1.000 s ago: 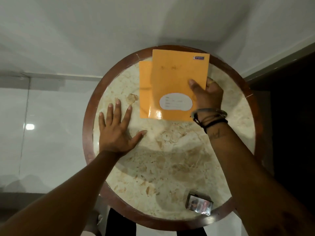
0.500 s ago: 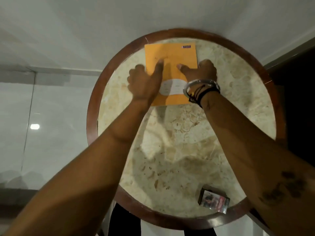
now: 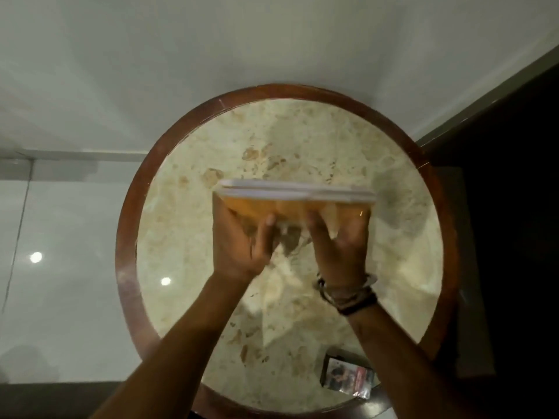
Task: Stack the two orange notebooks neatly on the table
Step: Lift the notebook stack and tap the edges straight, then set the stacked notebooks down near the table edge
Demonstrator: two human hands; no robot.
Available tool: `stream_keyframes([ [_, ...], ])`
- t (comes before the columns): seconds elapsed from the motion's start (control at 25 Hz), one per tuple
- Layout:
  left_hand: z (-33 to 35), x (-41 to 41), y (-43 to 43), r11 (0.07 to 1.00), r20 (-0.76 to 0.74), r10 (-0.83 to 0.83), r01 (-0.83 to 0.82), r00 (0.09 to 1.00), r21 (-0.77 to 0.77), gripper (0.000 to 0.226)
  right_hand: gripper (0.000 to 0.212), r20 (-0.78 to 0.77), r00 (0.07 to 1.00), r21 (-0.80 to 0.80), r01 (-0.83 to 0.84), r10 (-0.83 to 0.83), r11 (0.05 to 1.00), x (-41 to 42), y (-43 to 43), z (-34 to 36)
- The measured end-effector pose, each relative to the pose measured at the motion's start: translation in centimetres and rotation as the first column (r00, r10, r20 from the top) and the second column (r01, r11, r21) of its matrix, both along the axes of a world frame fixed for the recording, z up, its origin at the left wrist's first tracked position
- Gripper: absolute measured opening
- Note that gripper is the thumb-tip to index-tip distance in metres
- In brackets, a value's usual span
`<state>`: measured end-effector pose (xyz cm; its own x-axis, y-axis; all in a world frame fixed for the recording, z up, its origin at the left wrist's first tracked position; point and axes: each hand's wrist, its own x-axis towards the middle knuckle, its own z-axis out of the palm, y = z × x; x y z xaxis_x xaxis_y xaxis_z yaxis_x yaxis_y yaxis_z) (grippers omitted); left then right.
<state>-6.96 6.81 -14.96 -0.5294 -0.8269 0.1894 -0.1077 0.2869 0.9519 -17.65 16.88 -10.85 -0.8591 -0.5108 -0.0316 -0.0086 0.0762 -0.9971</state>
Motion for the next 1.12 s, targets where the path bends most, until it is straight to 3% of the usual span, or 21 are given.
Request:
stream_keyframes([
  [0.08, -1.9, 0.9, 1.3, 0.994, 0.116, -0.084, 0.074, 0.99, 0.083, 0.04, 0.047, 0.051, 0.999, 0.11, -0.009, 0.004, 0.994, 0.4, 2.0, -1.8],
  [0.16, -1.5, -0.1, 1.9, 0.994, 0.103, -0.104, 0.099, 0.989, 0.055, 0.02, 0.041, 0.094, 0.996, 0.132, -0.008, -0.004, 0.991, -1.0, 2.3, -2.4],
  [0.24, -0.3, -2.7, 2.1, 0.999, 0.175, -0.017, 0.025, 0.984, -0.041, 0.035, 0.049, 0.114, 0.99, 0.117, 0.072, -0.085, 0.991, -3.7, 1.8, -2.3],
  [0.32, 0.5, -6.3, 2.2, 1.0, 0.28, 0.023, -0.022, 0.96, -0.007, 0.063, 0.053, 0.03, 0.991, 0.177, 0.124, -0.131, 0.976, -7.8, 1.0, -1.8],
  [0.36, 0.8, -8.4, 2.2, 0.998, 0.302, -0.016, -0.003, 0.953, 0.062, 0.072, 0.052, -0.028, 0.992, 0.253, 0.13, -0.127, 0.959, -10.1, 0.6, -1.7],
  [0.44, 0.8, -12.8, 1.9, 0.985, 0.355, -0.071, 0.009, 0.932, 0.171, 0.067, 0.049, -0.077, 0.991, 0.48, 0.136, -0.113, 0.866, -14.9, 0.0, -2.1],
  [0.52, 0.5, -16.2, 1.2, 0.984, 0.543, -0.094, -0.006, 0.834, 0.18, 0.064, 0.05, -0.045, 0.994, 0.66, 0.102, -0.096, 0.744, -18.1, -0.3, -2.9],
  [0.64, -0.3, -18.1, 1.1, 0.998, 0.757, -0.054, 0.015, 0.651, 0.058, 0.074, 0.052, -0.121, 0.99, 0.767, 0.14, -0.073, 0.626, -19.5, -0.3, -4.0],
  [0.72, -0.1, -17.8, 1.8, 0.995, 0.791, 0.034, 0.052, 0.61, -0.083, 0.075, 0.051, -0.199, 0.978, 0.766, 0.195, -0.062, 0.612, -19.0, 0.4, -4.0],
  [0.88, 1.3, -12.1, 2.0, 0.928, 0.739, 0.264, 0.045, 0.62, -0.369, 0.087, 0.062, -0.416, 0.907, 0.587, 0.322, -0.064, 0.743, -14.2, 5.9, -2.1],
  [0.96, 1.3, -6.6, 1.2, 0.92, 0.762, 0.261, 0.087, 0.592, -0.382, 0.095, 0.07, -0.419, 0.891, 0.581, 0.115, 0.175, 0.806, -8.7, 11.0, -1.2],
  [1.0, 1.1, -3.3, 0.7, 0.93, 0.798, 0.212, 0.135, 0.564, -0.342, 0.101, 0.079, -0.354, 0.861, 0.644, -0.06, 0.366, 0.763, -5.7, 13.8, -0.8],
  [1.04, 0.7, -0.2, 0.1, 0.936, 0.826, 0.159, 0.184, 0.54, -0.301, 0.107, 0.088, -0.272, 0.794, 0.715, -0.211, 0.544, 0.666, -2.8, 16.4, -0.5],
  [1.12, -0.3, 4.7, -1.0, 0.942, 0.875, 0.08, 0.251, 0.477, -0.222, 0.113, 0.103, -0.155, 0.648, 0.806, -0.353, 0.746, 0.475, 1.9, 20.8, -0.9],
])
